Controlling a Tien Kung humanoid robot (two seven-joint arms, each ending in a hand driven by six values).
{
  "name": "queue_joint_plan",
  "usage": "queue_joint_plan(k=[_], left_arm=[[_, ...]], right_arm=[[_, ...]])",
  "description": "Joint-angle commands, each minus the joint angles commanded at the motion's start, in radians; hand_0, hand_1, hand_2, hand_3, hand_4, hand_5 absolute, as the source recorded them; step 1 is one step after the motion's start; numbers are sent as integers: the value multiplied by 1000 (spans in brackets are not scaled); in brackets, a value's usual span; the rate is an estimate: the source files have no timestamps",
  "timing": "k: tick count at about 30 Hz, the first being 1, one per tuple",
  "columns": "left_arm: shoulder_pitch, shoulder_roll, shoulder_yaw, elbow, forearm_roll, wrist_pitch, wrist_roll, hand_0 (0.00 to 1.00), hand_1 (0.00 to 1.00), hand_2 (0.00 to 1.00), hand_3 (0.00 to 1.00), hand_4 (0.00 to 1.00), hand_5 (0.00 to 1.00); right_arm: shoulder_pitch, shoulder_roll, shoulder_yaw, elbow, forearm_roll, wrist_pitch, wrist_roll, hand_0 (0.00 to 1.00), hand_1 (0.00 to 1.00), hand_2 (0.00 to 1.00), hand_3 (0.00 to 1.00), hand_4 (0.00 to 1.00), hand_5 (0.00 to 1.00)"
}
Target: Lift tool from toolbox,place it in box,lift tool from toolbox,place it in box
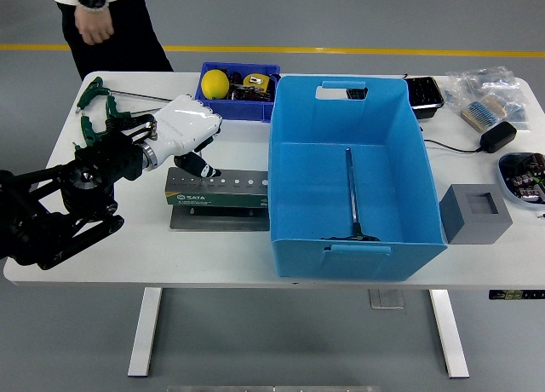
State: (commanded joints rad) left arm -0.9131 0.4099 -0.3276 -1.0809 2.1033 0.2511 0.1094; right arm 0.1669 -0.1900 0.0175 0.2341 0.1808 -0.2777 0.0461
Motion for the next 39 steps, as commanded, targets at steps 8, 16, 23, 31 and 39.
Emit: queue_joint_plan(k=[8,16,23,31,39], left_arm=[[-25,14,-56,-112,26,-40,23,81,2,2,33,885,468],[-29,28,-121,-186,15,-60,38,82,2,2,33,877,459],[-43,-12,-226,-311,-47,-33,54,83,2,2,32,876,465],[-62,-166,-198,-320,-189,94,26,122,2,35,68,858,494],[-76,-336,-114,-186,-229,21,47,167,55,100,134,847,543]], right_arm=[[1,-2,-2,0,2,0,1,653,645,704,556,800,746],[0,-3,-4,0,6,0,2,653,642,703,557,800,745],[0,-3,1,-1,-5,-1,1,652,642,702,555,801,745],[6,-1,12,1,-23,-2,-4,652,643,703,556,801,744],[30,-6,80,5,-141,-5,-40,652,643,702,556,802,747]])
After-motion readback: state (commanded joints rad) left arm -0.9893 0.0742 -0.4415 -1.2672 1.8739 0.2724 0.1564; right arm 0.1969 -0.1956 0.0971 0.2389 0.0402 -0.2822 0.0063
